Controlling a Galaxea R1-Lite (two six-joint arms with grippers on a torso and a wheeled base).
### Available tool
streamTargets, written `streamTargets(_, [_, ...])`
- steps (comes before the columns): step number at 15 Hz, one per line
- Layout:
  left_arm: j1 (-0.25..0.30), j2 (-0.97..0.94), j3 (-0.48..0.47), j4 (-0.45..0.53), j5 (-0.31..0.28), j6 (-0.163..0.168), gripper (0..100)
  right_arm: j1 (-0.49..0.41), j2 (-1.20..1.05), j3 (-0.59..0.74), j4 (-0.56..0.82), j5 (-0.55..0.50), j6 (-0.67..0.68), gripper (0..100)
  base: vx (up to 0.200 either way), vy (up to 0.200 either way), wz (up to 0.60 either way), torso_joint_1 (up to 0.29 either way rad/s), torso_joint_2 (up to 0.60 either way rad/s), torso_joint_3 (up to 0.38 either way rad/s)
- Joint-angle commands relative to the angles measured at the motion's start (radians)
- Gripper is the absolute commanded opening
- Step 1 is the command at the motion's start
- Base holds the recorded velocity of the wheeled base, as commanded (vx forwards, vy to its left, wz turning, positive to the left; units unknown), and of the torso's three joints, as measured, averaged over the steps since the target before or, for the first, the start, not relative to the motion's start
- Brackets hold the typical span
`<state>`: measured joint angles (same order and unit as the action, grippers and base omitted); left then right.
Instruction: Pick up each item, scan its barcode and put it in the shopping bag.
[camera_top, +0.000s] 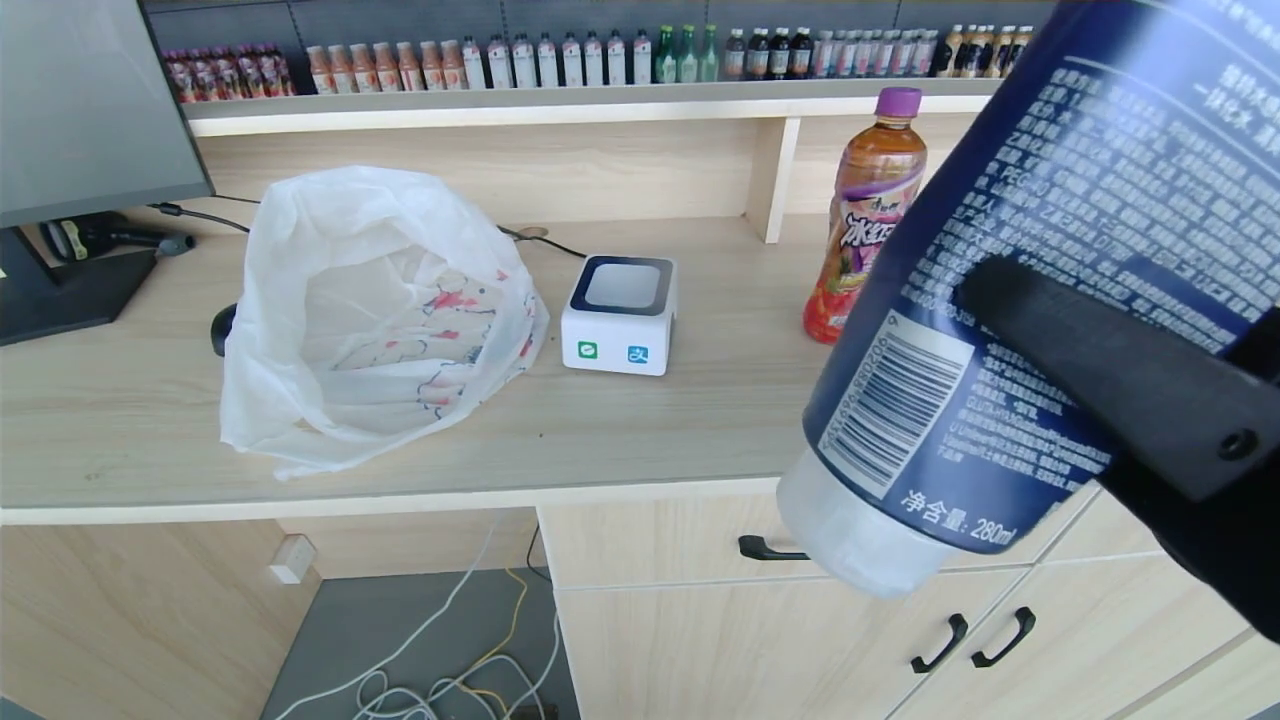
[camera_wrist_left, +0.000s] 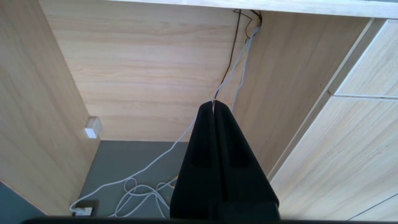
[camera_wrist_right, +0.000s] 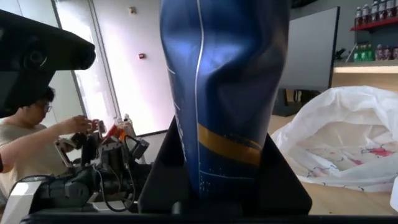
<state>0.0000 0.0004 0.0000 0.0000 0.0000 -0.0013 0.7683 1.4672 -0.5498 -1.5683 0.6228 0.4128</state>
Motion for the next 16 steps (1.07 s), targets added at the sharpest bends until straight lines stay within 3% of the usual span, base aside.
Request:
streamTargets(1, [0.0,0.0,0.0,0.0,0.0,0.0,0,-0.001,-0.033,0.002,0.036,-0.005,-0.051,0,0.0,0.0,0.0,0.0,0.0,0.0])
streamTargets(4, [0.0,0.0,0.0,0.0,0.0,0.001,0,-0.038,-0.079,0.008,0.195,-0.089,-0.249,0,0.0,0.0,0.0,0.0,0.0,0.0])
streamTargets(6, [0.0,0.0,0.0,0.0,0.0,0.001,0,-0.029,-0.14,0.021,0.29,-0.198,-0.312,0,0.0,0.0,0.0,0.0,0.0,0.0])
streamTargets(7, [-0.002,0.0,0.0,0.0,0.0,0.001,0,-0.029,-0.156,0.021,0.32,-0.311,-0.353,0,0.0,0.0,0.0,0.0,0.0,0.0])
streamTargets(9, [-0.002,0.0,0.0,0.0,0.0,0.001,0,-0.024,-0.165,0.036,0.332,-0.535,-0.417,0,0.0,0.0,0.0,0.0,0.0,0.0])
streamTargets(13, [0.0,0.0,0.0,0.0,0.0,0.001,0,-0.026,-0.168,0.051,0.326,-0.765,-0.483,0,0.0,0.0,0.0,0.0,0.0,0.0])
streamTargets(14, [0.0,0.0,0.0,0.0,0.0,0.001,0,-0.026,-0.179,0.091,0.314,-0.87,-0.509,0,0.0,0.0,0.0,0.0,0.0,0.0])
streamTargets(16, [0.0,0.0,0.0,0.0,0.0,0.0,0,-0.043,-0.174,0.106,0.312,-0.891,-0.505,0,0.0,0.0,0.0,0.0,0.0,0.0])
